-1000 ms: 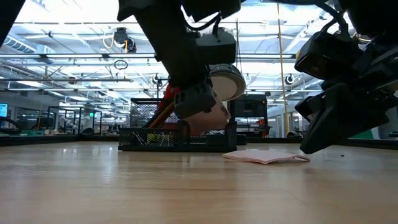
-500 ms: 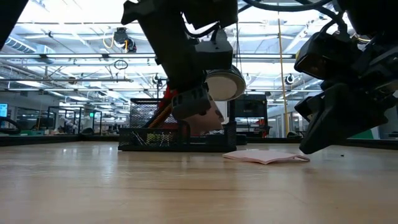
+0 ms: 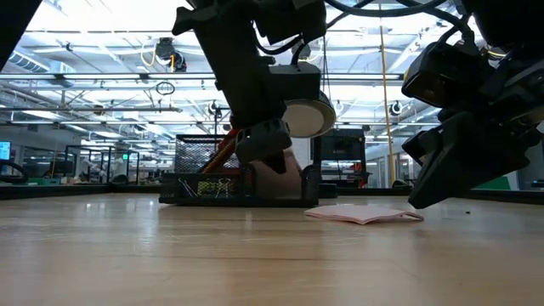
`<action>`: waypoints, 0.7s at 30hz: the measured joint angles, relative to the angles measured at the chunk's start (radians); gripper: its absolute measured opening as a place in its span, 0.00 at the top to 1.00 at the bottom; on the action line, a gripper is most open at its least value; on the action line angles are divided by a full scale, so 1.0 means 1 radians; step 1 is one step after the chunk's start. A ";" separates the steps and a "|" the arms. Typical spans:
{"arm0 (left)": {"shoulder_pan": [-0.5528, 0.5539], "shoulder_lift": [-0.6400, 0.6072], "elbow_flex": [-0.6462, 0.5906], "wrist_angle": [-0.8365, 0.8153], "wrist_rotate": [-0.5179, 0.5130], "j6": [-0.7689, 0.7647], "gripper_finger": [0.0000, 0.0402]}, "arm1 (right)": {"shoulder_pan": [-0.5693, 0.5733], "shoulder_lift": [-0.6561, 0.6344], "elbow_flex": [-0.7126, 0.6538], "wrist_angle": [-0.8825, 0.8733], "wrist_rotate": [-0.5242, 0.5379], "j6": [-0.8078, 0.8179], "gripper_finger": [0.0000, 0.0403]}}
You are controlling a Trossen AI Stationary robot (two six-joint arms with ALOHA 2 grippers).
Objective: Pick and place office supplies into organizer
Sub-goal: Put the top sticky note into the desk organizer, then put the sticky note into the desk organizer
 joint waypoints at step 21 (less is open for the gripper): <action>-0.027 0.001 0.083 -0.008 0.065 0.014 0.52 | 0.002 0.000 0.000 0.000 0.000 0.000 0.99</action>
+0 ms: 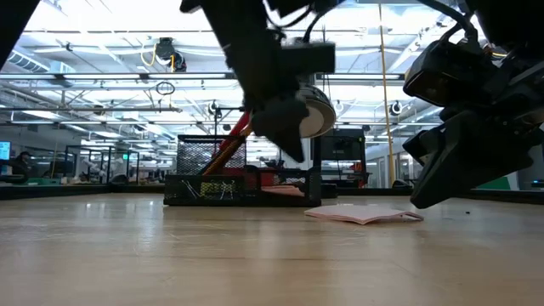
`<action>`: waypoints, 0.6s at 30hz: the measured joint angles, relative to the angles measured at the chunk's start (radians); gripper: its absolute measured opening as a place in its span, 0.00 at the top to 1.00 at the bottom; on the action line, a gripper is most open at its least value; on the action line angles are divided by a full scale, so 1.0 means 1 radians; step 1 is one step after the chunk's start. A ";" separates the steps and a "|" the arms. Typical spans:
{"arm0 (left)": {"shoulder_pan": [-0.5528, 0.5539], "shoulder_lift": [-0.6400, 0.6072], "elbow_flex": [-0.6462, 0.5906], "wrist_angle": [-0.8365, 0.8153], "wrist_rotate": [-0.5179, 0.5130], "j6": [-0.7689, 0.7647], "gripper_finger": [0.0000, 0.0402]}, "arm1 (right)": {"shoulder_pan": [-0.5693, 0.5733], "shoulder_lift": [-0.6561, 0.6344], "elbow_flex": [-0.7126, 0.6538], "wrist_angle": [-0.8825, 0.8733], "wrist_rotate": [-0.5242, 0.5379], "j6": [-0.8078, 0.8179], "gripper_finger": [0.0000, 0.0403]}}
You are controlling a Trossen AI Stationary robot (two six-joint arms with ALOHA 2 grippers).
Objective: Pick and place office supplies into organizer
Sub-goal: Put the sticky note into the desk organizer
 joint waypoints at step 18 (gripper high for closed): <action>-0.133 0.000 0.000 0.078 0.206 0.236 0.79 | 0.018 0.000 0.000 -0.026 0.000 -0.028 0.99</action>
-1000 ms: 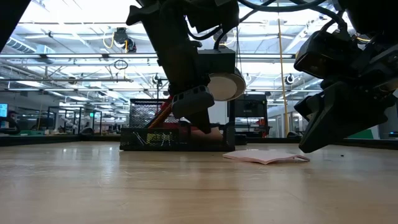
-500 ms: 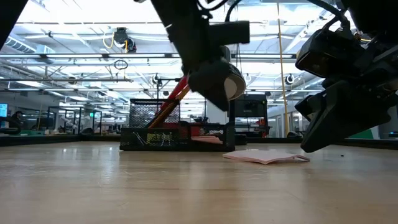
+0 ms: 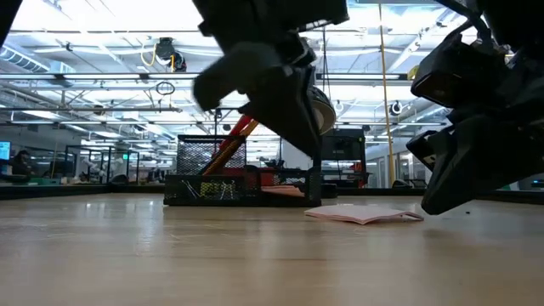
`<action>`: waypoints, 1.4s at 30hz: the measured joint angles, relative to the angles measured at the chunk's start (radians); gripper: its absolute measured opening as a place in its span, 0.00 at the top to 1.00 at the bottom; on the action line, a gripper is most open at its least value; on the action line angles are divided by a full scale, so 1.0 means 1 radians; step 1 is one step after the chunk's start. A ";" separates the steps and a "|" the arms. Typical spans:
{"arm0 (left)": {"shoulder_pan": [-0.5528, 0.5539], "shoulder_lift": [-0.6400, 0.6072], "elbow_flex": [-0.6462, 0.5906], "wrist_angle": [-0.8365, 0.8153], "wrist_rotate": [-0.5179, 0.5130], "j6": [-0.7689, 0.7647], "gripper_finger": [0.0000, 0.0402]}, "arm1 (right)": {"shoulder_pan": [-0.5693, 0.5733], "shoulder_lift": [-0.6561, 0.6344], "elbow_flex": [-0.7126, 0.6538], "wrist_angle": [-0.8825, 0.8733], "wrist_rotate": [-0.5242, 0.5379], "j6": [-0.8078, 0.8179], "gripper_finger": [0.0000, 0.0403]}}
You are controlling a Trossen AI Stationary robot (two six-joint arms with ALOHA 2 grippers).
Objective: Pick and place office supplies into organizer
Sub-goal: Put the sticky note into the desk organizer
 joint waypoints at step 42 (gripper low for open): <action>0.027 0.000 -0.150 0.185 -0.039 -0.371 0.97 | 0.236 0.058 0.054 0.008 0.398 -0.548 0.60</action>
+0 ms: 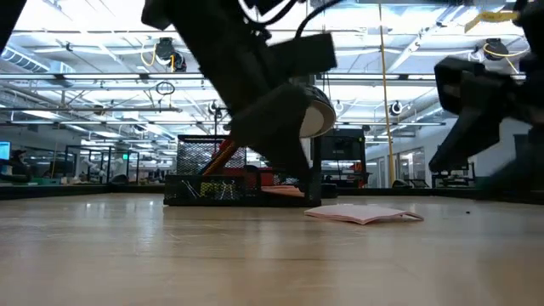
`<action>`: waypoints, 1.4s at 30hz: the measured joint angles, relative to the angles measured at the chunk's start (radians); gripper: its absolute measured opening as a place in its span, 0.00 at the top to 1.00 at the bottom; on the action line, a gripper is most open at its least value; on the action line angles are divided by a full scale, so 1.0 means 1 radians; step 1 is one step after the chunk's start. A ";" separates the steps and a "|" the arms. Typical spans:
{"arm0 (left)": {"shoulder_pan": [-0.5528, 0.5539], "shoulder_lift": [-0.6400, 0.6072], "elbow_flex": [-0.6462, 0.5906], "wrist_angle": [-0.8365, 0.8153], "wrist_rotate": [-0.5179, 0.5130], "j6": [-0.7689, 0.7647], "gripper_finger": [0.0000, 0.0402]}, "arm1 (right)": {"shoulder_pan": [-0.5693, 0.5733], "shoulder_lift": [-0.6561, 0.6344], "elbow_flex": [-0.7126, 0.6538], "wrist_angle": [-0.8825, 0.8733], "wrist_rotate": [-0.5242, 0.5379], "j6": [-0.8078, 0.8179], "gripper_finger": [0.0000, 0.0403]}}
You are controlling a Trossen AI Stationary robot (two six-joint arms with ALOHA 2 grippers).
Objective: Pick and place office supplies into organizer
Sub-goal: Put the sticky note into the desk organizer
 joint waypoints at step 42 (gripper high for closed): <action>0.049 0.001 -0.139 0.241 0.039 -0.033 0.94 | -0.112 0.155 0.191 -0.479 0.032 -0.160 0.47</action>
